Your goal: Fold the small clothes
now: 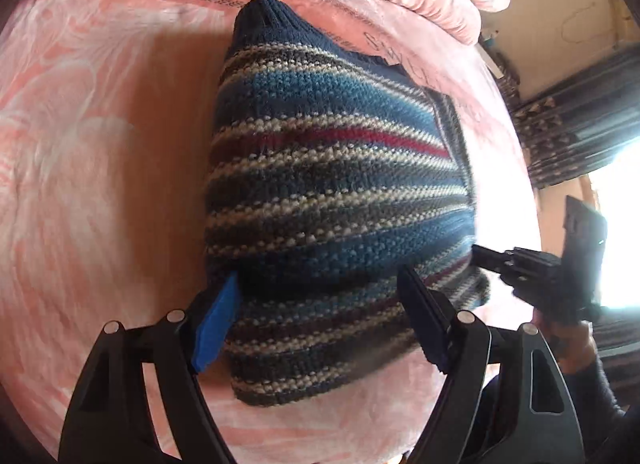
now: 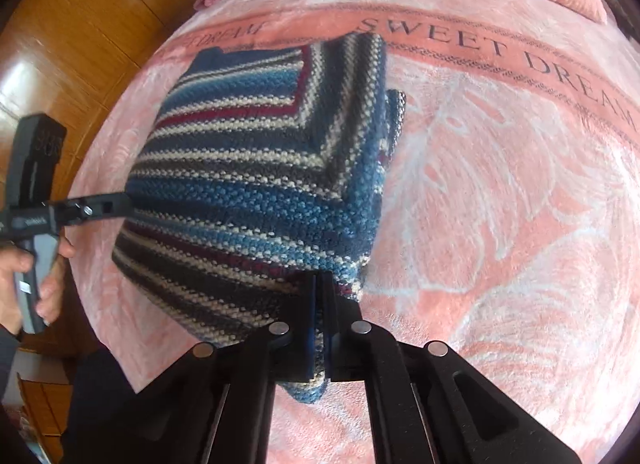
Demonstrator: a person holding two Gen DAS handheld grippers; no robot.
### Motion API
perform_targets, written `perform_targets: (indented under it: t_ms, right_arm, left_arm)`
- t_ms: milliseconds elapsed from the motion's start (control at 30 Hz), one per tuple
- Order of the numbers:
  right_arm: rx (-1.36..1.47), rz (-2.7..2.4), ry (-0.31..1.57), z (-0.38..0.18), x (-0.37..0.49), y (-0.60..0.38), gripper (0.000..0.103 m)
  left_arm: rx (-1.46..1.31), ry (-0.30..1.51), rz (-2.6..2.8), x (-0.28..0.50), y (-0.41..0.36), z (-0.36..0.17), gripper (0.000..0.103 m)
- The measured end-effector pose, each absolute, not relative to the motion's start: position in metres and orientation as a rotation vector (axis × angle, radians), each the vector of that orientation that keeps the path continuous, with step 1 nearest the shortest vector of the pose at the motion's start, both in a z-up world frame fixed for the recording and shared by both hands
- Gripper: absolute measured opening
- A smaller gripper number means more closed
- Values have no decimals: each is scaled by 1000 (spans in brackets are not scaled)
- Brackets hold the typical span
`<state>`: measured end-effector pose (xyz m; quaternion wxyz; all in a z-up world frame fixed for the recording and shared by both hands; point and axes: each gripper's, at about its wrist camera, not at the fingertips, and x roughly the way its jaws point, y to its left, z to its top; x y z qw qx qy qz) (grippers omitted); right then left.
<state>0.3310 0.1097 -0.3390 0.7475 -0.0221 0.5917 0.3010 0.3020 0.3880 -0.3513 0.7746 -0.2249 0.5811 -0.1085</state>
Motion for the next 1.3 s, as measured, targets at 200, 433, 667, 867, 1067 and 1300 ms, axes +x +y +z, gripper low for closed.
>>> perform_targets:
  t_ms: [200,433,667,867,1067,1300]
  right_arm:
    - [-45,673,1227,-305,298,98,7]
    - [-90,588,1300,-346,295,108,4]
    - [-28,554,1246,-297,250,82,11]
    - [18,477,1193,-253,172,64,76]
    - [-42,360,1128,-210,103,60,98]
    - [-175,199,964,-135,45,62,99]
  left_arm:
    - [-549,1121,-263,252,400,-311,78]
    - [-537,1340,-130,248,394,-385,76]
    - [-574,1239,-134,197,408,-330,79]
    - [-461,1131,-35,101,395,-256,100]
    - [-295,1016,75,22,365,-188,100]
    - [-257,902,98,-39,335,-117,100]
